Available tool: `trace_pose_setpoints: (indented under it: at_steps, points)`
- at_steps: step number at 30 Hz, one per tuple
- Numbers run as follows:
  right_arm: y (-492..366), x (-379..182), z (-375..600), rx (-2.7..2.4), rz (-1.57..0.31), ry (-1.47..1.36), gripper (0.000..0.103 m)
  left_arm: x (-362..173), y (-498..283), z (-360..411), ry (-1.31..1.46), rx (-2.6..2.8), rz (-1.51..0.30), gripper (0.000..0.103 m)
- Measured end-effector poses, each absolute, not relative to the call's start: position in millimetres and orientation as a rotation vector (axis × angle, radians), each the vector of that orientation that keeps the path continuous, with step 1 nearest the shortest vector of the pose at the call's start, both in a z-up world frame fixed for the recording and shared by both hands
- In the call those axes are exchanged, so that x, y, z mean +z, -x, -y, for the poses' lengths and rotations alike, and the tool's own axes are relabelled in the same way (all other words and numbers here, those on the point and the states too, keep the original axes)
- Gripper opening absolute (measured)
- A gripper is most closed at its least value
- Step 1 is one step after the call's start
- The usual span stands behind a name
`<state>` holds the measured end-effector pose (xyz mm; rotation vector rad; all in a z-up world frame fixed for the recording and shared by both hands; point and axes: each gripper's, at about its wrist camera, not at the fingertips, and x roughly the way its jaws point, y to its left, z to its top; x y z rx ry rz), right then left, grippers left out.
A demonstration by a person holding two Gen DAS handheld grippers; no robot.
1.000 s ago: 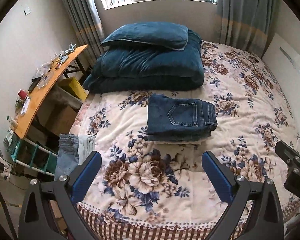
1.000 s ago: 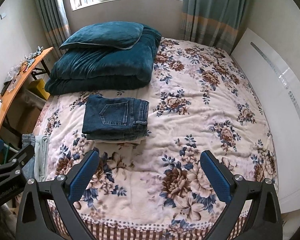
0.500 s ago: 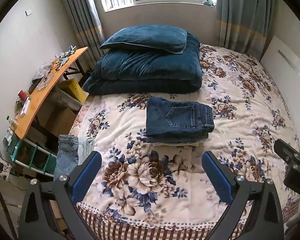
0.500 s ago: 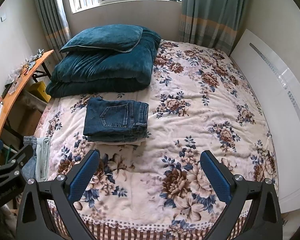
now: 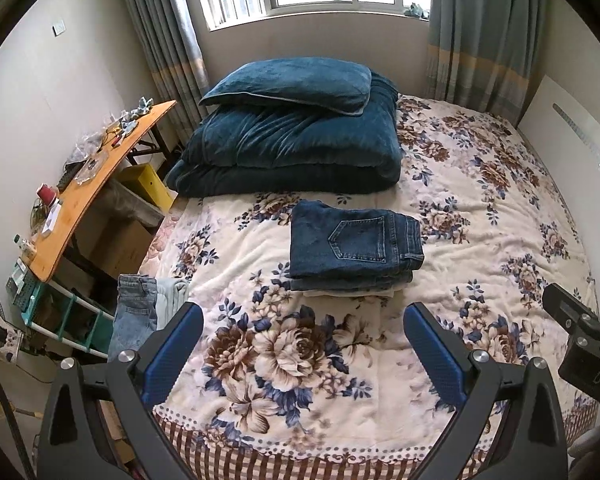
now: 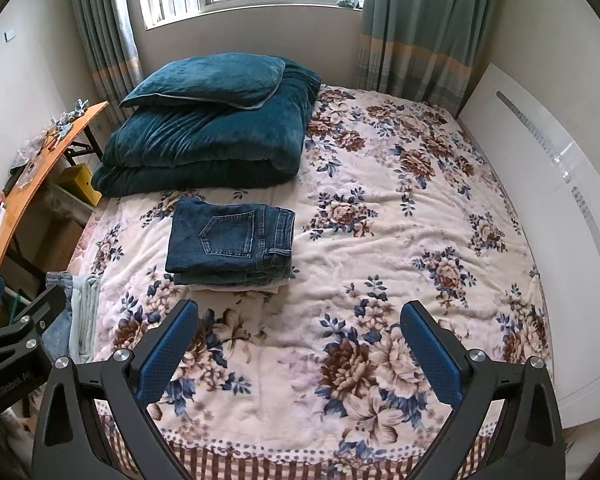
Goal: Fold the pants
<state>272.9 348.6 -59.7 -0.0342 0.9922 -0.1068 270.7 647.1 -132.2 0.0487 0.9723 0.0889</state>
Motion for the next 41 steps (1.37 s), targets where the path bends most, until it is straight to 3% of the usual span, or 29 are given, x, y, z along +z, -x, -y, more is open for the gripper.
trace_pose_setpoints:
  at_steps: [41]
  points:
    - [-263, -42, -346, -0.115, -0.986, 0.022, 0.103, -117, -250, -641, -0.044, 0.091, -0.917, 0.103]
